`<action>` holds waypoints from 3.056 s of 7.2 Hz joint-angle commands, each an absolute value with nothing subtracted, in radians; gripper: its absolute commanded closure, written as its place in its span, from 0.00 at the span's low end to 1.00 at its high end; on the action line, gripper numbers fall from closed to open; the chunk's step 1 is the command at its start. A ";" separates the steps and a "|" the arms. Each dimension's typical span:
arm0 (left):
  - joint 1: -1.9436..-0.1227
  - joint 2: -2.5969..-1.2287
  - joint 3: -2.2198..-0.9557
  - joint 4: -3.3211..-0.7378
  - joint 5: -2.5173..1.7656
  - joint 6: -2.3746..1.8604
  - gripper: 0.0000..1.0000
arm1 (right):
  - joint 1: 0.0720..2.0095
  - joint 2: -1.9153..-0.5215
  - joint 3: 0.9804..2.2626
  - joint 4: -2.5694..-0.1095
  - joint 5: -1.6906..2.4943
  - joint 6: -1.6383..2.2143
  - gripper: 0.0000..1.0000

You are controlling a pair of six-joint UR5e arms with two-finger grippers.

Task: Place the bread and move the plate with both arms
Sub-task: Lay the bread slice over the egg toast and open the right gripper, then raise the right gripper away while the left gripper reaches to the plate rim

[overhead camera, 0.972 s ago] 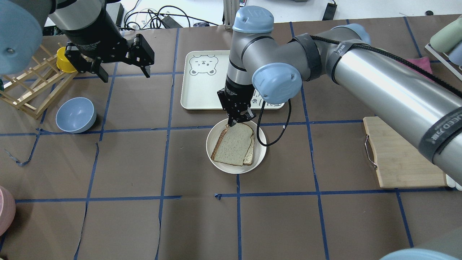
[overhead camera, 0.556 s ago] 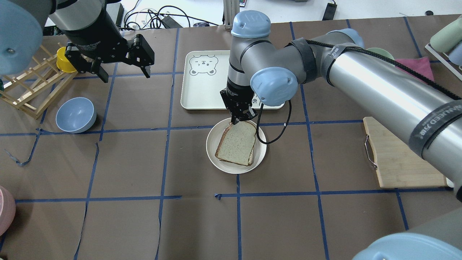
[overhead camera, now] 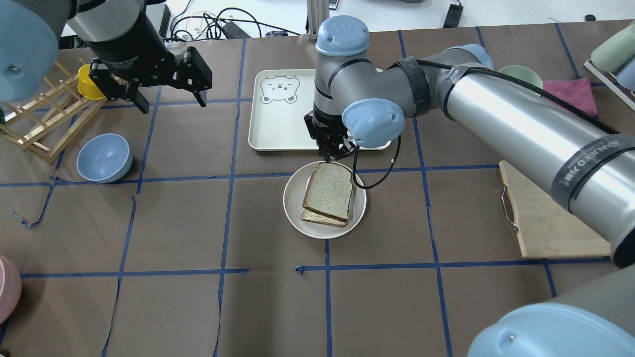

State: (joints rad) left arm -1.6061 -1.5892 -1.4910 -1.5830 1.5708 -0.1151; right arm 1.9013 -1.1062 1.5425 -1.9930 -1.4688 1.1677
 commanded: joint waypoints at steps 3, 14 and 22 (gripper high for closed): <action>-1.606 -1.589 -1.493 -1.583 1.571 -0.115 0.00 | 1.817 -1.231 1.546 -1.897 -1.540 0.780 0.02; -1.746 -1.913 -1.822 -1.016 1.476 -0.399 0.00 | 1.655 -1.491 1.542 -1.552 -1.503 0.094 0.00; -1.781 -1.968 -1.902 -0.973 1.425 -0.336 1.00 | 1.571 -1.519 1.542 -1.595 -1.517 0.095 0.00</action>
